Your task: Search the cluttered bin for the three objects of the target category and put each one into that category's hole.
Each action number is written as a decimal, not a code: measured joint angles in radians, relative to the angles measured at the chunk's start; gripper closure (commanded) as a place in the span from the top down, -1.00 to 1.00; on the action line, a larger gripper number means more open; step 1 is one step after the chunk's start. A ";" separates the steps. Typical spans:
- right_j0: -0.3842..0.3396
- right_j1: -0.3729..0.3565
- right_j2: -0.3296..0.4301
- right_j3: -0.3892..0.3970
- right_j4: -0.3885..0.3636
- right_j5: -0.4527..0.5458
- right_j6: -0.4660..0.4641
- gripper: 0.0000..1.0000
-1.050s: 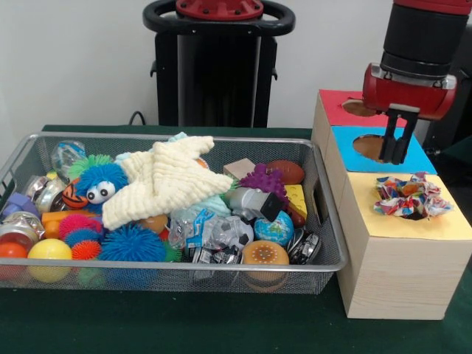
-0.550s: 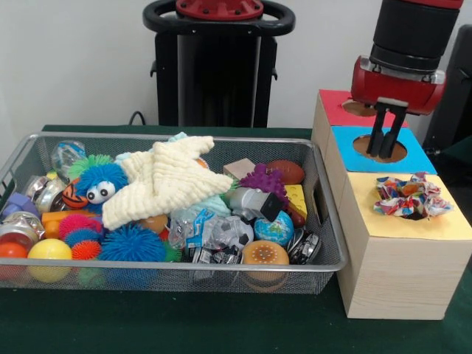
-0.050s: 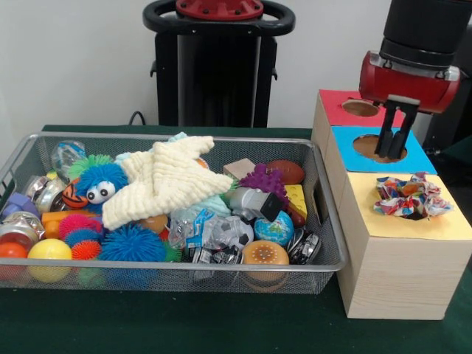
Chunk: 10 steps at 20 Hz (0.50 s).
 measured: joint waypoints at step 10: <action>0.003 0.015 -0.008 -0.042 -0.001 0.000 0.000 -1.00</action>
